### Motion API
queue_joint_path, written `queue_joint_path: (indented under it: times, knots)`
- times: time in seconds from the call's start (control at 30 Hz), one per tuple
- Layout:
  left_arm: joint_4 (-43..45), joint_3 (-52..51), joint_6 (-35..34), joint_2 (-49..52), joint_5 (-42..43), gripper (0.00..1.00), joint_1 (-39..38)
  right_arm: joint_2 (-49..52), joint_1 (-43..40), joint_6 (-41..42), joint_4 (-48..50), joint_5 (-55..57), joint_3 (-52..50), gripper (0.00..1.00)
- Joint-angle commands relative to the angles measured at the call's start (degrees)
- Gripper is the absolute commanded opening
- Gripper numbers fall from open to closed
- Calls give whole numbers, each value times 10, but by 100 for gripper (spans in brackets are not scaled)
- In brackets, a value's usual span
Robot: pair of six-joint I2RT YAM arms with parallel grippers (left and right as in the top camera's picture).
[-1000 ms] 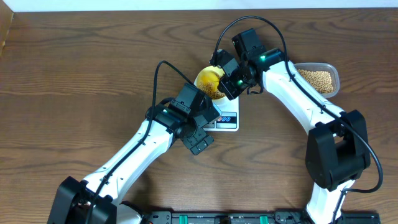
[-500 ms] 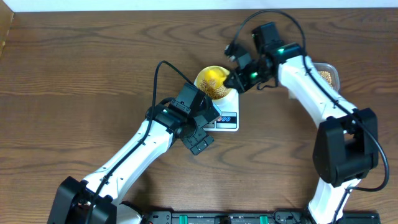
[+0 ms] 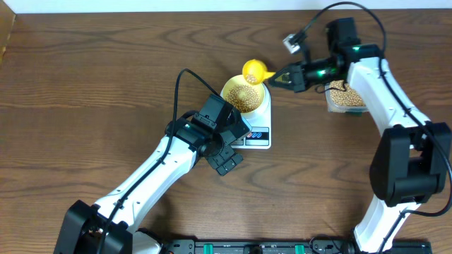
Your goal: Scoop item into bowl and weigh 50g on scale
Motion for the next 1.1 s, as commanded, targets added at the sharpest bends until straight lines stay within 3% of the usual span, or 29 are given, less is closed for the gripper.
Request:
queue_joint_path:
  times: [0.0, 0.57, 1.07]
  knots:
    - [0, -11, 0, 6, 3, 98, 1, -4, -24, 9, 9, -79, 10, 1]
    - [0, -11, 0, 6, 3, 97, 1, -4, -71, 32, 154, -76, 10, 1]
    - [0, -11, 0, 6, 3, 98, 1, -4, -72, 33, 176, -24, 10, 1]
